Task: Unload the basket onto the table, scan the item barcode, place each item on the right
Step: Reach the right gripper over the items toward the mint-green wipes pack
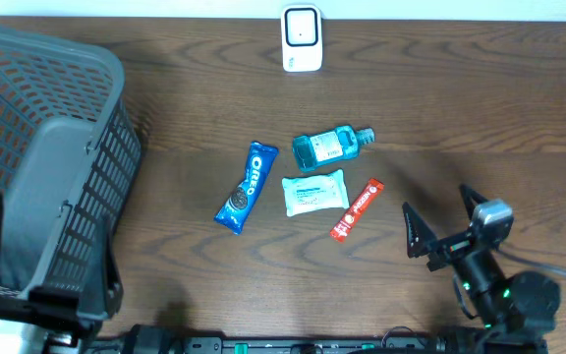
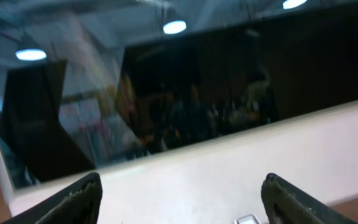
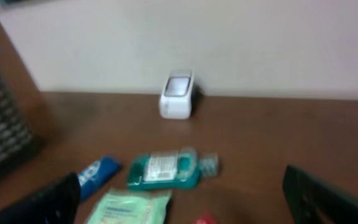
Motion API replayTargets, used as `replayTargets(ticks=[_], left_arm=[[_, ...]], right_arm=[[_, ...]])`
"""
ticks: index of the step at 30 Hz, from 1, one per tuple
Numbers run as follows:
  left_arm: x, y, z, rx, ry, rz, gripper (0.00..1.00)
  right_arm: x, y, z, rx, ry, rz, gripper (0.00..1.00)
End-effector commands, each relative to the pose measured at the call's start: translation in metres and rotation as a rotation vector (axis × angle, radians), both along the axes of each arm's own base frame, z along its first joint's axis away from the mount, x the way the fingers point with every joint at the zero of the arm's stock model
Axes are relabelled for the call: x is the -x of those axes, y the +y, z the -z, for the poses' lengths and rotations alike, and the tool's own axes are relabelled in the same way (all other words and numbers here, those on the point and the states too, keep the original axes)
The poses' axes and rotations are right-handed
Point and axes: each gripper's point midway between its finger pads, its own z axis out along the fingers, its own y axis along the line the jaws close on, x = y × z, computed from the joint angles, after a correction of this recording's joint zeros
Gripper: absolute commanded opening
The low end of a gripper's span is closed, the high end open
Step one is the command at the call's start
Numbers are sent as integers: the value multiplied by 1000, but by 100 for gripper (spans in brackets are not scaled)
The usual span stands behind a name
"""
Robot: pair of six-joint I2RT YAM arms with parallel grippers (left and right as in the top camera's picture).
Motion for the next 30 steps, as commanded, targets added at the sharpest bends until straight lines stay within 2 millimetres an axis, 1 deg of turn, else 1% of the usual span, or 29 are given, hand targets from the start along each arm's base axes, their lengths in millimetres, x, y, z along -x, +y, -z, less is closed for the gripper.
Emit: replayTargets(ticks=[1, 3, 6, 8, 10, 11, 13, 14, 15, 19, 21, 23, 27, 30], left_arm=[[-7, -3, 15, 14, 74, 17, 85], [-9, -1, 20, 13, 91, -3, 88], [-7, 7, 27, 15, 103, -61, 98], [-2, 3, 39, -3, 112, -59, 98], [6, -7, 54, -28, 112, -27, 98], [13, -14, 61, -29, 106, -7, 98], [20, -18, 63, -37, 86, 1, 98], [25, -20, 59, -44, 59, 10, 98], [30, -22, 48, -46, 11, 21, 98], [49, -27, -2, -23, -194, 75, 98], [56, -28, -15, 9, -233, 94, 98], [59, -28, -15, 32, -214, 103, 98], [58, -27, -11, 42, -188, 100, 98], [59, -23, -11, 54, -191, 77, 98]], right_arm=[[3, 17, -12, -87, 183, -91, 99], [10, 31, -10, -133, 357, -181, 99], [13, 44, -10, -191, 511, -258, 99], [11, 50, -8, -221, 569, -299, 99], [3, 50, 3, -250, 632, -293, 99], [-5, 49, 4, -275, 645, -281, 99], [-13, 49, 8, -299, 669, -273, 99], [-15, 50, 11, -305, 688, -272, 99], [-16, 50, 17, -302, 711, -268, 99], [-23, 42, 49, -223, 811, -151, 99], [-24, 38, 62, -185, 851, -85, 99], [-24, 38, 71, -156, 884, -37, 99], [-25, 42, 78, -111, 906, 10, 99], [-26, 51, 82, -51, 919, 5, 99]])
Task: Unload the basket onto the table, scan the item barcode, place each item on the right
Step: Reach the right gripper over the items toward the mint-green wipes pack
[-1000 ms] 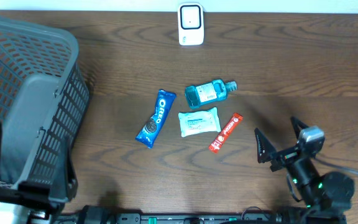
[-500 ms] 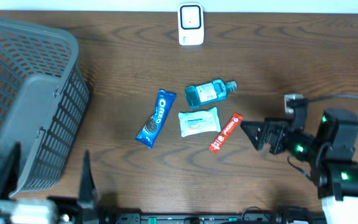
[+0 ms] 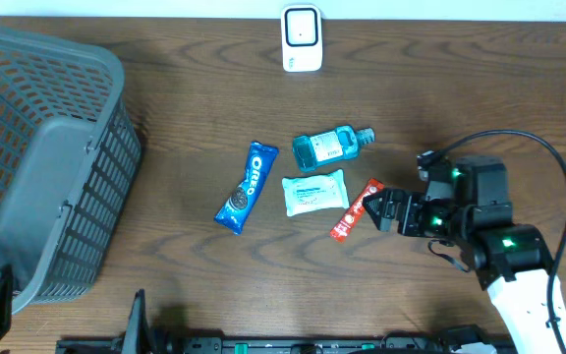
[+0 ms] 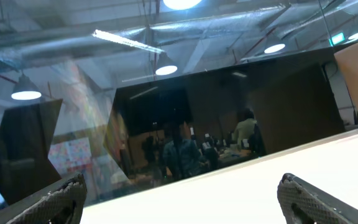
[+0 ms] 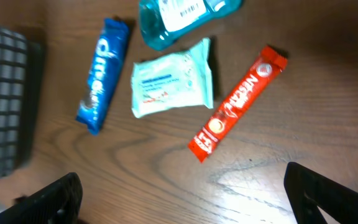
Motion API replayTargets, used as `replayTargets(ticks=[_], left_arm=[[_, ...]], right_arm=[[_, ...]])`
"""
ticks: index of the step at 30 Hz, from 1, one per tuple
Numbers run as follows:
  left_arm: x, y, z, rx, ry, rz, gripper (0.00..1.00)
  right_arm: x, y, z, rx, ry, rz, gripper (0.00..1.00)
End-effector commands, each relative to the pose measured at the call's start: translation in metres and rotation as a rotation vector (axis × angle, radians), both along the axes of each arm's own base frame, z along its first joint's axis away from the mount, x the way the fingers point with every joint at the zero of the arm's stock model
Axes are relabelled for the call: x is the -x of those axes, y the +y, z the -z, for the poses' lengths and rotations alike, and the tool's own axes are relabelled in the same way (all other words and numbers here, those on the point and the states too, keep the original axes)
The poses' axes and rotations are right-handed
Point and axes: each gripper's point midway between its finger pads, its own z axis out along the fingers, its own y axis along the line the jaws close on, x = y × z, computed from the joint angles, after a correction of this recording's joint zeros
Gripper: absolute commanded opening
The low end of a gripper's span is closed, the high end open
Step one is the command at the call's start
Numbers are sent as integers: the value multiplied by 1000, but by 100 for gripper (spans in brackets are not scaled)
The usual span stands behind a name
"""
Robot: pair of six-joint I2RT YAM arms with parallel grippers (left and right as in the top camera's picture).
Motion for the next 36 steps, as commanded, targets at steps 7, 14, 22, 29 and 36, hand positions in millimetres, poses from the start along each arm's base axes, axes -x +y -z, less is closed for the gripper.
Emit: replayTargets(ticks=[7, 14, 22, 29, 36], left_arm=[[16, 0, -1, 23, -35, 5, 98], [65, -6, 5, 19, -157, 16, 98], [79, -7, 17, 24, -165, 20, 98], [59, 1, 28, 51, -118, -10, 98], [9, 42, 54, 177, -20, -191, 98]], right_arm=[[-24, 28, 0, 166, 6, -35, 99], [-42, 47, 13, 241, 33, -71, 99], [-48, 49, 15, 283, -21, -156, 99], [-53, 83, 7, 110, -43, -245, 99], [-62, 84, 37, 132, 21, -239, 99]])
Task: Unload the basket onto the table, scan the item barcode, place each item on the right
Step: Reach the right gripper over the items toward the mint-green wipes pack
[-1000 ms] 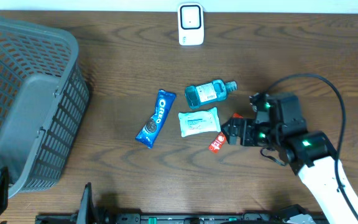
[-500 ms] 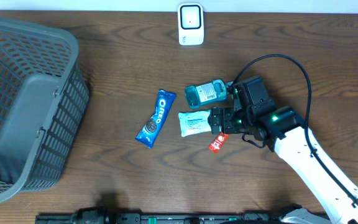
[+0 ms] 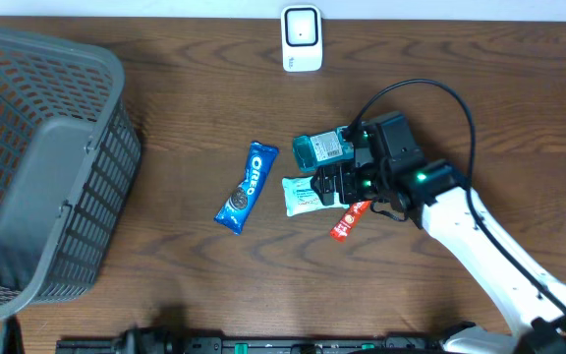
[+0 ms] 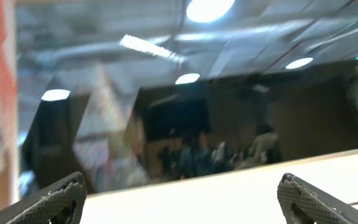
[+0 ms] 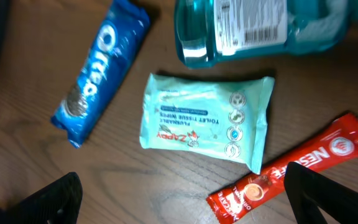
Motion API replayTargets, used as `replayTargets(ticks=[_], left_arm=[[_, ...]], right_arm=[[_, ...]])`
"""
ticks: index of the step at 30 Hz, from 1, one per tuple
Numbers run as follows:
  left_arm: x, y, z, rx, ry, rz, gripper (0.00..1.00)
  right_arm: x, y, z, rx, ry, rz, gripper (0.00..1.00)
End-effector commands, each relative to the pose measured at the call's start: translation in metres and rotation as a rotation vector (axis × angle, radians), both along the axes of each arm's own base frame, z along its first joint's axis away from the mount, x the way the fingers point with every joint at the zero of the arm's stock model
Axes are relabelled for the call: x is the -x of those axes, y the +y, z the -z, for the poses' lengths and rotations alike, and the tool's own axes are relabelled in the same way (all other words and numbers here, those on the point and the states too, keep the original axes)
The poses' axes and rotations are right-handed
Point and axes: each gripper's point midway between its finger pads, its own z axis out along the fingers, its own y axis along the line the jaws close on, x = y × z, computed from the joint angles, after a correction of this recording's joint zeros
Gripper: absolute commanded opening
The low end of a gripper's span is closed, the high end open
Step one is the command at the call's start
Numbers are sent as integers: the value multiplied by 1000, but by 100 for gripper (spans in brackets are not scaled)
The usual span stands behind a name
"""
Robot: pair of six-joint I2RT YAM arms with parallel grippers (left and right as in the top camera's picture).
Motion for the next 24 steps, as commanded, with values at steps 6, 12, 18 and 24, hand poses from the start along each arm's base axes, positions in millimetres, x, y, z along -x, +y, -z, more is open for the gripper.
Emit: replayTargets(ticks=[6, 12, 18, 24], left_arm=[[-54, 55, 45, 176, 148, -240, 98], [-88, 59, 91, 175, 298, -252, 98], [-120, 63, 136, 149, 412, -271, 98], [-139, 59, 170, 136, 496, -239, 98]], right_arm=[[-20, -9, 31, 82, 21, 30, 99], [-17, -1, 59, 29, 120, -10, 99], [-24, 7, 89, -24, 181, -27, 99], [-21, 1, 113, -23, 249, -13, 99]])
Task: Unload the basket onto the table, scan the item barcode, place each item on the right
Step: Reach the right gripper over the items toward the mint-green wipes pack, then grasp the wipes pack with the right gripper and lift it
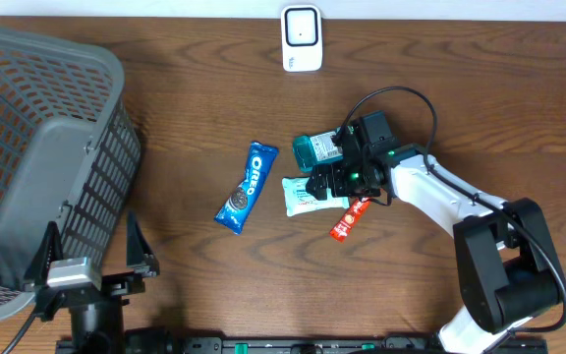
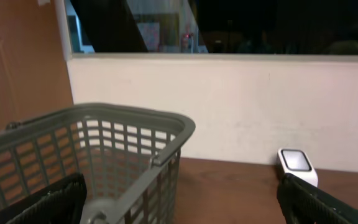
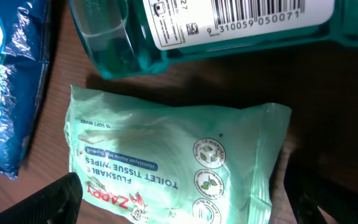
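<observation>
A pale green wipes pack (image 3: 173, 162) lies flat on the table, also in the overhead view (image 1: 308, 195). My right gripper (image 3: 182, 202) is open and low over it, a finger on each side (image 1: 330, 185). Touching the pack's far side lies a teal mouthwash bottle (image 3: 216, 25), barcode label up. A blue Oreo pack (image 1: 246, 187) lies to the left and a red sachet (image 1: 347, 220) to the right. The white scanner (image 1: 302, 39) stands at the table's far edge. My left gripper (image 1: 89, 238) is open at the front left, holding nothing.
A large grey mesh basket (image 1: 37, 147) fills the left side of the table; in the left wrist view its rim (image 2: 129, 124) is close ahead, and the scanner (image 2: 297, 163) is beyond to the right. The right arm's cable (image 1: 401, 98) arches over the table.
My right gripper has come down closer to the wipes pack, which now fills its view. My left arm now shows at the front left, its camera facing basket and scanner instead of the ceiling.
My right gripper was open at the table's front right, facing the scanner. Then it was over the table just right of the red sachet, then above the wipes and bottle, and now low astride the wipes pack. No item has moved.
</observation>
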Motion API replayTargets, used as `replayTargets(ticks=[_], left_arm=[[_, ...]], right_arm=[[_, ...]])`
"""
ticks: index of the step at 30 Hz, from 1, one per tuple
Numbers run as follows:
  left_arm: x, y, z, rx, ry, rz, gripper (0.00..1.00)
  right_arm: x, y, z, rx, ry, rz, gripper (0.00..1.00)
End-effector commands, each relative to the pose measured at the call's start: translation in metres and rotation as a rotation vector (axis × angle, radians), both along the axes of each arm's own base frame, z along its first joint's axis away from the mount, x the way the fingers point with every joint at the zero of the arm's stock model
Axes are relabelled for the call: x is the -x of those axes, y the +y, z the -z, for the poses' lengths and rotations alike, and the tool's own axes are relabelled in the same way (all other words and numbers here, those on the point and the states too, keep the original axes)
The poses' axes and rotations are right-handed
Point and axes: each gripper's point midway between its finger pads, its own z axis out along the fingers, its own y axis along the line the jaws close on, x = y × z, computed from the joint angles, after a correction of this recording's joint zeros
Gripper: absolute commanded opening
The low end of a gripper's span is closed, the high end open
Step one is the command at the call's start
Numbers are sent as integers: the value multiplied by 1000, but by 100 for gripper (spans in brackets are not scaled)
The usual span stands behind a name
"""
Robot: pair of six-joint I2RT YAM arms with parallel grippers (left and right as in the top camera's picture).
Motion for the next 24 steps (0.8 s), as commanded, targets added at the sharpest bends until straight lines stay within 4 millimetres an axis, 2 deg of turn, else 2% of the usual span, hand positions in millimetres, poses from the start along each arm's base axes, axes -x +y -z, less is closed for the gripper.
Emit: replayTargets(ticks=[1, 8, 10, 16, 19, 24], left_arm=[[-8, -7, 14, -10, 32, 46, 98], [-20, -15, 39, 9, 91, 101, 98], [-25, -16, 51, 31, 115, 109, 98], [-34, -44, 75, 28, 158, 279, 98], [-38, -43, 88, 36, 186, 278, 98], [-44, -42, 107, 71, 229, 277, 98]], right_arm=[[5, -4, 13, -3, 60, -1, 99], [18, -11, 30, 28, 137, -1, 99], [22, -13, 41, 40, 171, 0, 99], [29, -15, 64, 59, 224, 1, 98], [31, -16, 71, 65, 240, 2, 97], [29, -15, 71, 58, 235, 0, 97]])
